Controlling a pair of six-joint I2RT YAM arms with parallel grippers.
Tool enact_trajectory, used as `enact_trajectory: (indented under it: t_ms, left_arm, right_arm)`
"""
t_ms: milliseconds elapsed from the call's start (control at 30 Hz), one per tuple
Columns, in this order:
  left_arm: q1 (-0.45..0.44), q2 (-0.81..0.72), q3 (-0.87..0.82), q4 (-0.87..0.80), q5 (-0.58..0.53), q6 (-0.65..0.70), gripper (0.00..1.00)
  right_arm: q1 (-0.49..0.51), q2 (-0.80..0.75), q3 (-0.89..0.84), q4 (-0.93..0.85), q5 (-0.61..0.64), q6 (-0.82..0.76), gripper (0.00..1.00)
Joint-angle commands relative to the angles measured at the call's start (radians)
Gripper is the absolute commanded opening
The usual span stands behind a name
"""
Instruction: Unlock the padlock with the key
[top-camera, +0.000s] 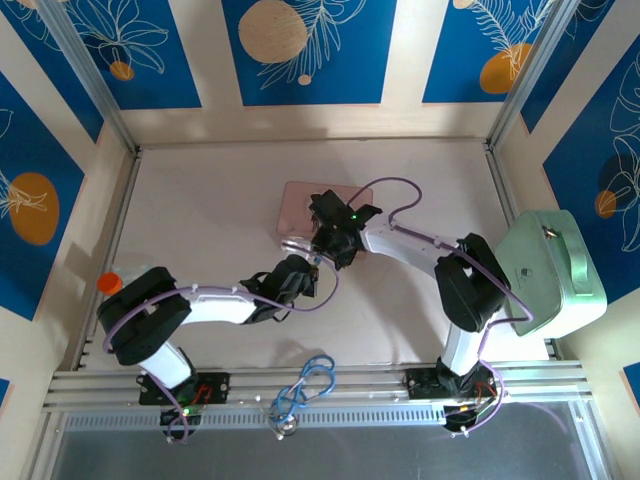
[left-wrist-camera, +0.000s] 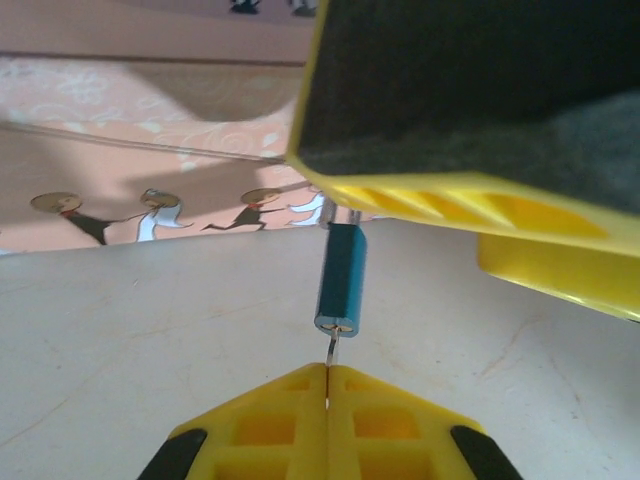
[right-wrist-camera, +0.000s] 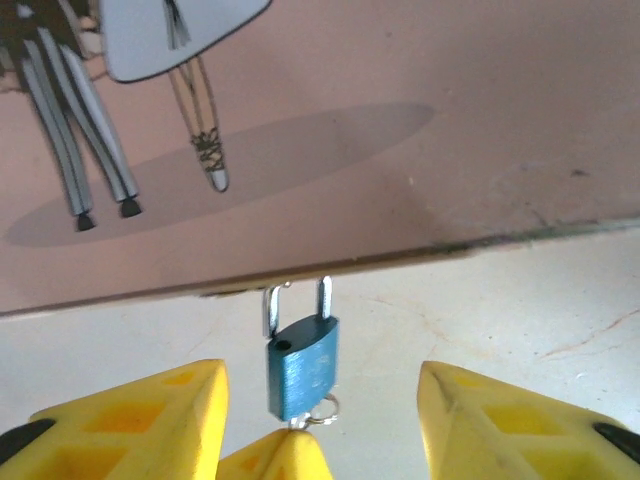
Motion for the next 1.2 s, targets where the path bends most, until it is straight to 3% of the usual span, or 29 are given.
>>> enact_trajectory:
  t_ms: [0,133,267,533,800,933,1167]
  left_arm:
    - [-0.055,-0.042,-0.002,0.202,0.104,0.115,0.00]
    - [-0.059,-0.038,-0.018,0.259,0.103,0.141,0.00]
    - [-0.060,-0.027,-0.014,0.277,0.104,0.160,0.00]
    - [-0.060,-0.010,-0.007,0.272,0.104,0.174,0.00]
    - [-0.070,-0.008,-0.004,0.282,0.119,0.182,0.00]
    - [-0.078,-0.011,-0.001,0.281,0.114,0.190,0.00]
    - [-0.082,-0.017,-0.008,0.304,0.109,0.207,0.00]
  right_arm:
    - [0.018,-0.053,-0.025,0.131,-0.020,0.028,0.54]
    - [0.007,-0.051,-0.021,0.130,-0.054,-0.003,0.53]
    - [0.006,0.019,0.077,-0.014,-0.085,-0.011,0.51]
    - [-0.029,0.105,0.159,-0.106,-0.189,-0.063,0.49]
    - [-0.025,0.163,0.188,-0.069,-0.186,-0.079,0.46]
    - [-0.019,0.118,0.122,0.042,-0.150,-0.052,0.48]
    - [-0.029,0.089,0.080,0.081,-0.139,-0.021,0.47]
